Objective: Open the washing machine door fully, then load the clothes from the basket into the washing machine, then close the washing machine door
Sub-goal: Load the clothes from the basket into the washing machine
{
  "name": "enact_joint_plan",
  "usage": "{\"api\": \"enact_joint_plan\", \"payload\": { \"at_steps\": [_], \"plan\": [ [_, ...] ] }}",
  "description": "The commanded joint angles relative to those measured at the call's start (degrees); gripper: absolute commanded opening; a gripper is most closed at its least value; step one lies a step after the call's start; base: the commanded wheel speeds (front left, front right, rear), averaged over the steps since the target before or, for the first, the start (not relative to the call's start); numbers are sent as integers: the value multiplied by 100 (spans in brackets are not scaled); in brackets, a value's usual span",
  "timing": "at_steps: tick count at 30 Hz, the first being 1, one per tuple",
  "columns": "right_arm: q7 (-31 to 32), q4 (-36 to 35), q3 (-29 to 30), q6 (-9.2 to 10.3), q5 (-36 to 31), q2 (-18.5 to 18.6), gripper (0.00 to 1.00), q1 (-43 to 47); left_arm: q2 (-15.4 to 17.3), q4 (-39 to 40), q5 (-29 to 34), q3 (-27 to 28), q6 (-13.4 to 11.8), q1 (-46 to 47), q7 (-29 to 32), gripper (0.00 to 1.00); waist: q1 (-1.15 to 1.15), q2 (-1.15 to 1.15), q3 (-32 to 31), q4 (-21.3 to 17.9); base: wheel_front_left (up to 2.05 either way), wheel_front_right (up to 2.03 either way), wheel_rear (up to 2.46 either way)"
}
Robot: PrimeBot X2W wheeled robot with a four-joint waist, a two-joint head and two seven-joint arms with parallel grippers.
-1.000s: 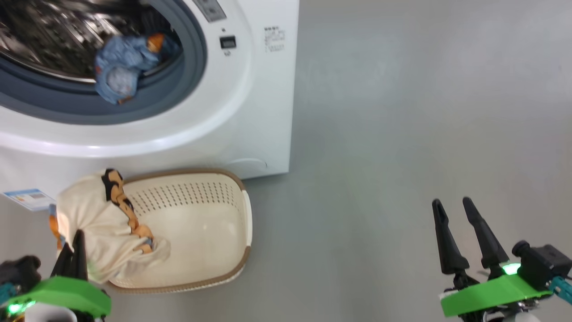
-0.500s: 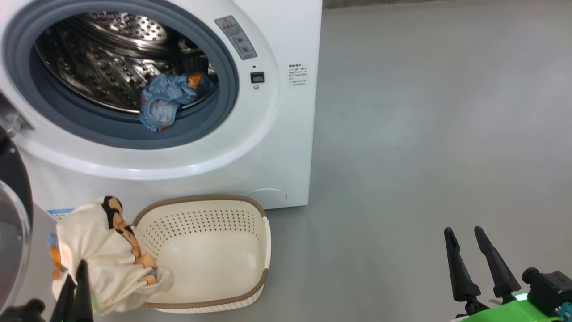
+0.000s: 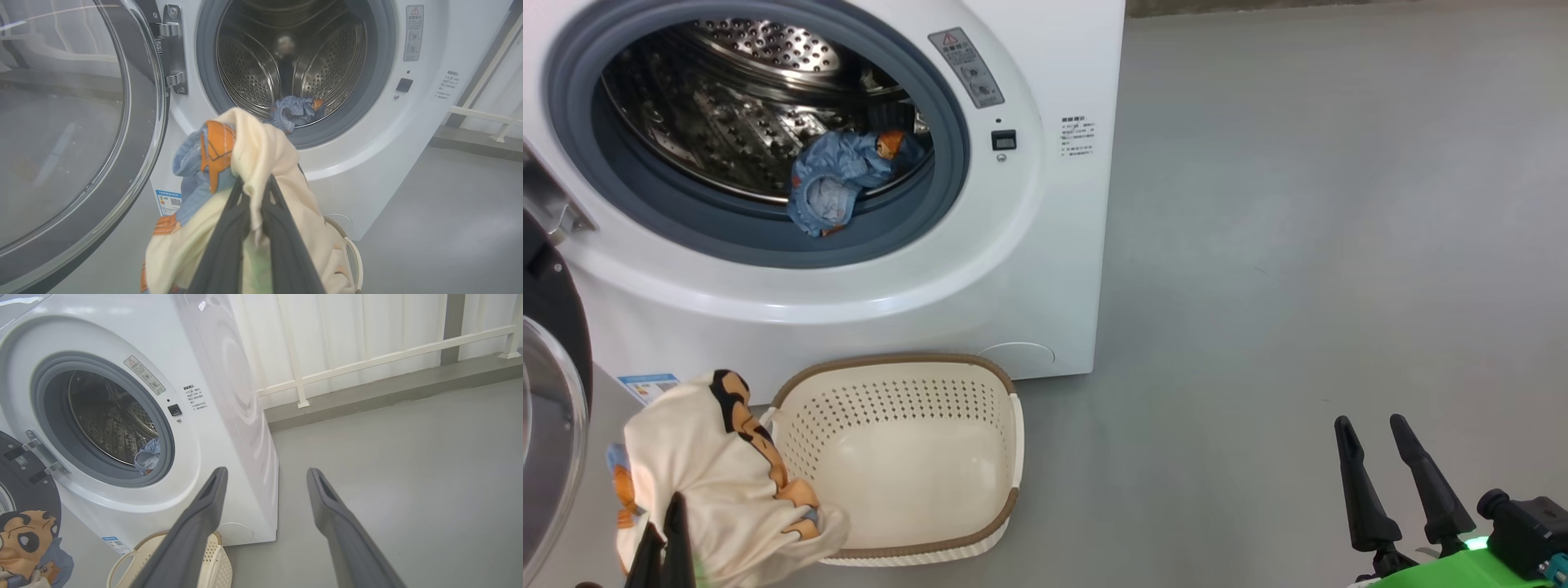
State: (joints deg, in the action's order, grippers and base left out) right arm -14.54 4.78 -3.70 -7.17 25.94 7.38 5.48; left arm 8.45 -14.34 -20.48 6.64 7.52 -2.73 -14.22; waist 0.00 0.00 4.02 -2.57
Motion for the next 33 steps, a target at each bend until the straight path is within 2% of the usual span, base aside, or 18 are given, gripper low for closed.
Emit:
{"api": "enact_joint_plan", "payload": {
  "at_steps": [1, 9, 17, 26, 33],
  "plan": [
    [-46, -156, -139, -32, 102, 111, 100, 0, 65, 210, 80, 213, -3, 67, -77, 0, 0, 0, 31, -9, 0, 0, 0],
    [-46, -185, -141, -32, 98, 89, 100, -62, 22, 203, -125, 158, -3, 210, -78, 0, 0, 0, 234, -75, 0, 0, 0],
    [-46, -232, -151, -32, 60, -4, 100, -288, 208, 125, -248, 87, -3, 817, -78, 0, 0, 0, 810, -188, 0, 0, 0],
    [-46, -289, -195, -32, 14, -150, 100, -771, 759, -105, -230, 6, -3, 2408, -78, 0, 0, 0, 1651, -394, 0, 0, 0],
    [-46, -279, -305, -32, 5, -260, 100, -1180, 1164, -773, -217, -87, -3, 4049, -78, 0, 0, 0, 2189, -671, 0, 0, 0]
  ]
}}
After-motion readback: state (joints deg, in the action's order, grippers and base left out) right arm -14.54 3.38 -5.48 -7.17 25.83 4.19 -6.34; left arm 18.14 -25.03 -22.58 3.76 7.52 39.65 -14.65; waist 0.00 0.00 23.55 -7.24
